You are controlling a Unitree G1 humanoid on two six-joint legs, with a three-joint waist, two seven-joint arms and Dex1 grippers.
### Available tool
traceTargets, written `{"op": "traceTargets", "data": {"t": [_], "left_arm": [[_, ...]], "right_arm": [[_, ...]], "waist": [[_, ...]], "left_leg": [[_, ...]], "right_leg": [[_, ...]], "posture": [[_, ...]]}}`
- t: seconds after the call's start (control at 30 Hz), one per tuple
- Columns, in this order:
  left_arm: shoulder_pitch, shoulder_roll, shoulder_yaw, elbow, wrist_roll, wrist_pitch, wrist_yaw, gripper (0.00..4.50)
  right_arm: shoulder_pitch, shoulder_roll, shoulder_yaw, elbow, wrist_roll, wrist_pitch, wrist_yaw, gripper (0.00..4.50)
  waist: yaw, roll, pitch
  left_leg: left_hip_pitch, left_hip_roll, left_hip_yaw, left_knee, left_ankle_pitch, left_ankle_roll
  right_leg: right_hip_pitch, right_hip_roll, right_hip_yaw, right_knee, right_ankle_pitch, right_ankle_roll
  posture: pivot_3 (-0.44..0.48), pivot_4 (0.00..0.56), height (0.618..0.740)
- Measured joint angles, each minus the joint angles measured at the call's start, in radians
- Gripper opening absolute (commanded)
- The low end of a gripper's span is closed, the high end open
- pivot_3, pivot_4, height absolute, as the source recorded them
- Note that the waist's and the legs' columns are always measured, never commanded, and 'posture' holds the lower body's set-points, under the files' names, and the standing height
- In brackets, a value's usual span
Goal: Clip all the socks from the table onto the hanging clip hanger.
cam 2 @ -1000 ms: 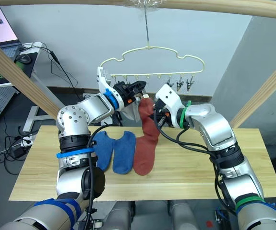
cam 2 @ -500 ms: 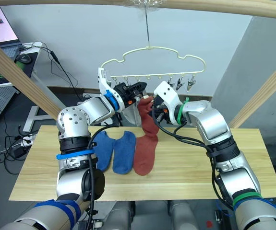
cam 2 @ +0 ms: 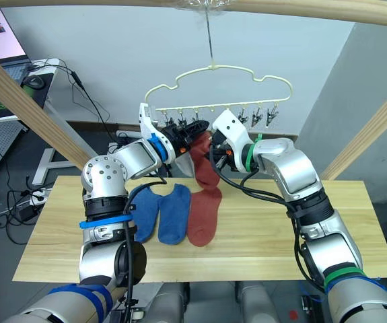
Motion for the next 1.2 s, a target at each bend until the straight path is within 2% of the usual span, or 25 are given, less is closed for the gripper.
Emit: {"op": "traceTargets", "data": {"t": [0.1, 0.2, 0.3, 0.5, 0.7, 0.83, 1.2], "left_arm": [[0.000, -0.001, 0.007, 0.000, -0.031, 0.018, -0.002, 2.66], [0.000, 0.000, 0.014, -0.007, -0.065, 0.028, -0.012, 2.73], [0.005, 0.029, -0.005, -0.061, -0.078, 0.044, -0.046, 2.73], [0.142, 0.172, -0.152, -0.264, -0.065, 0.057, -0.178, 2.73], [0.316, 0.302, -0.241, -0.442, -0.026, -0.002, -0.292, 2.73], [0.365, 0.346, -0.244, -0.491, -0.016, -0.038, -0.330, 2.73], [0.357, 0.340, -0.270, -0.464, 0.022, -0.095, -0.337, 2.73]], "right_arm": [[0.000, 0.000, 0.000, 0.000, 0.002, 0.001, 0.000, 0.00], [0.001, -0.002, 0.000, -0.001, 0.003, 0.001, 0.000, 0.79], [0.010, -0.008, 0.000, -0.012, 0.004, 0.002, 0.002, 1.81], [0.063, -0.028, 0.000, -0.064, 0.007, 0.021, -0.002, 3.85], [0.141, -0.048, -0.010, -0.188, 0.040, 0.085, -0.013, 3.85], [0.191, -0.070, -0.040, -0.289, 0.071, 0.145, -0.038, 3.85], [0.250, -0.118, -0.079, -0.438, 0.124, 0.267, -0.096, 3.85]], "waist": [[0.000, 0.000, 0.000], [0.000, 0.000, 0.000], [0.000, 0.000, 0.000], [-0.001, 0.001, 0.000], [0.004, 0.000, -0.001], [0.009, 0.000, -0.001], [0.016, 0.000, -0.002]], "left_leg": [[0.000, 0.000, 0.000, 0.000, 0.000, 0.000], [0.000, 0.000, 0.000, 0.000, 0.000, 0.000], [0.000, 0.000, 0.000, 0.000, 0.000, 0.000], [0.000, 0.001, 0.000, -0.001, 0.000, -0.001], [0.000, 0.000, 0.000, 0.000, 0.000, 0.000], [0.000, 0.000, -0.001, 0.000, 0.000, 0.001], [0.000, 0.000, -0.001, 0.001, 0.000, 0.002]], "right_leg": [[0.000, 0.000, 0.000, 0.000, 0.000, 0.000], [0.000, 0.000, 0.000, 0.000, 0.000, 0.000], [0.000, 0.000, 0.000, 0.000, 0.000, 0.000], [-0.001, 0.000, 0.000, 0.001, 0.000, 0.000], [-0.001, 0.000, 0.000, 0.001, 0.000, 0.000], [-0.001, 0.000, -0.001, 0.003, 0.000, 0.000], [0.000, 0.000, -0.001, 0.003, 0.000, 0.000]], "posture": [[0.015, 0.200, 0.740], [0.018, 0.199, 0.740], [0.026, 0.199, 0.740], [0.049, 0.196, 0.740], [0.079, 0.191, 0.740], [0.082, 0.193, 0.740], [0.059, 0.194, 0.740]]}}
